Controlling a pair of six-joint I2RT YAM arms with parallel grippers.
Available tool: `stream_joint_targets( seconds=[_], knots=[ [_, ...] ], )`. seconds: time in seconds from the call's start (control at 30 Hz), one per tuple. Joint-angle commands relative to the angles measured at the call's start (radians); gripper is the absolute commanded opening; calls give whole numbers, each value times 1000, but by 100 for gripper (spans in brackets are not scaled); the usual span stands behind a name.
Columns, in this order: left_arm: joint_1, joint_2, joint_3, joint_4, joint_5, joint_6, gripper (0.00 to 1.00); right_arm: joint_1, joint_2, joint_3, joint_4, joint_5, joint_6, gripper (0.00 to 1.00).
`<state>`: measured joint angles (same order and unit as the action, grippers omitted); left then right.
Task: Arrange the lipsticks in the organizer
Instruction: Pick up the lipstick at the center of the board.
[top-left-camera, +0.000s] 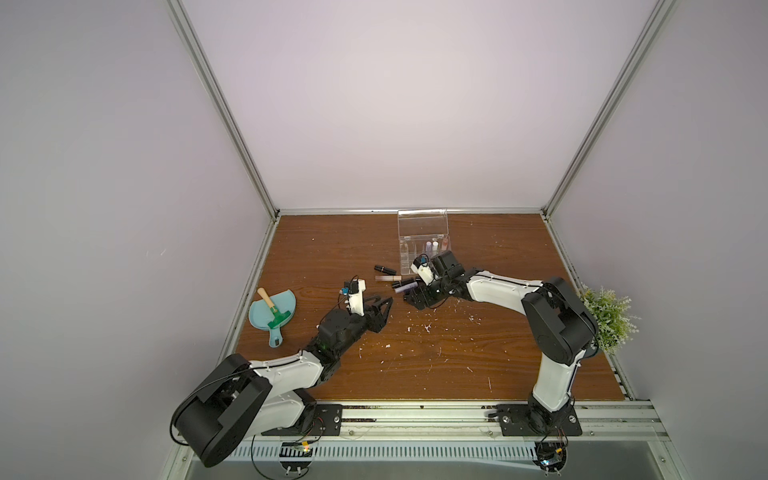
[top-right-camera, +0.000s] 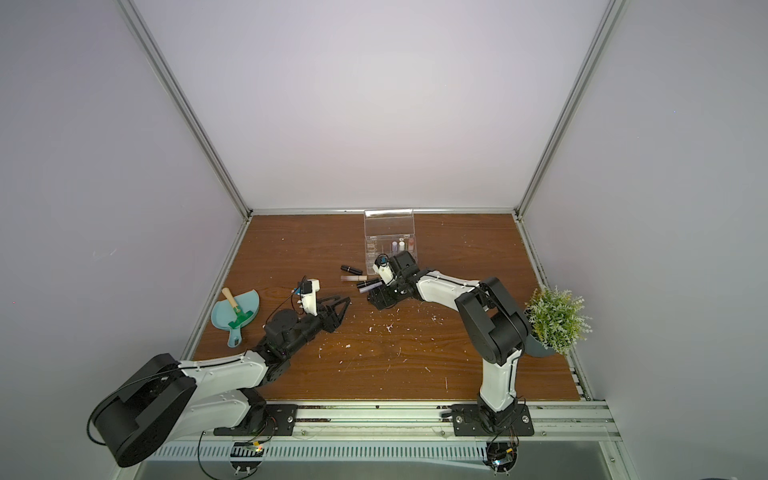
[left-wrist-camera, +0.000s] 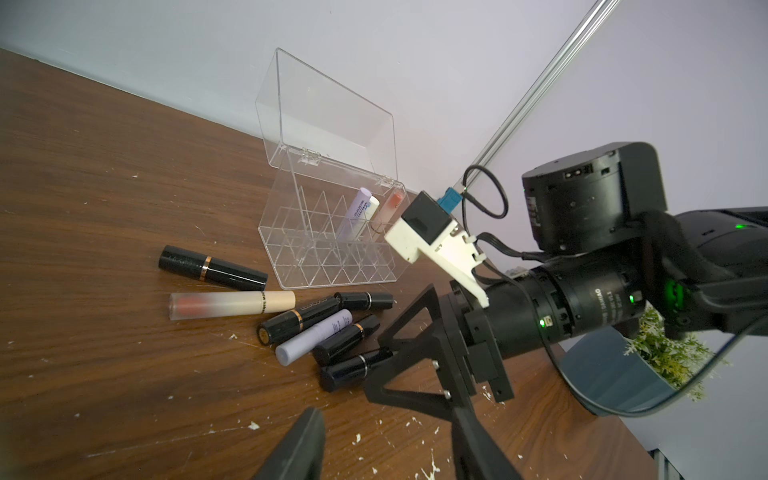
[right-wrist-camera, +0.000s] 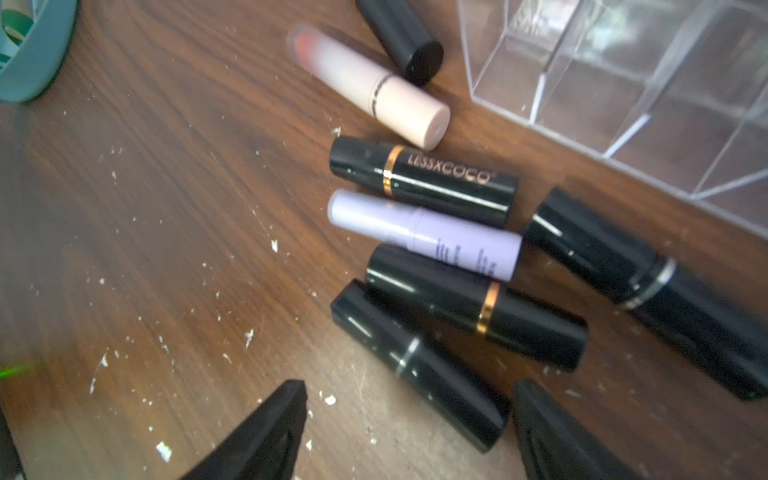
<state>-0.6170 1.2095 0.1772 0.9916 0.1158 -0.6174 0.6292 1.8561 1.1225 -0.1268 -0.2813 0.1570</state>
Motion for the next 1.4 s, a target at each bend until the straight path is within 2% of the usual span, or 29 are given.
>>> stream_joint_targets(
  seconds=[0.0, 0.17, 0.37, 0.53, 0.97, 1.37],
  knots=[
    [-10, 7, 20, 24, 16, 2, 54, 13, -73, -21, -15, -23, 0, 84],
    [-10, 12, 23, 24, 18, 2, 54, 23, -85, -22, -40, 27, -20, 83],
    [-11, 15, 24, 24, 18, 1, 54, 42, -38, 49, -91, 81, -68, 83],
    [-10, 16, 24, 24, 16, 2, 54, 67, -4, 89, -137, 83, -104, 81],
    [-10, 15, 22, 24, 10, 2, 54, 141, -68, -34, -185, 164, -146, 75],
    [-10, 6, 17, 24, 4, 2, 54, 173, -48, -37, -176, 246, -107, 57]
  ],
)
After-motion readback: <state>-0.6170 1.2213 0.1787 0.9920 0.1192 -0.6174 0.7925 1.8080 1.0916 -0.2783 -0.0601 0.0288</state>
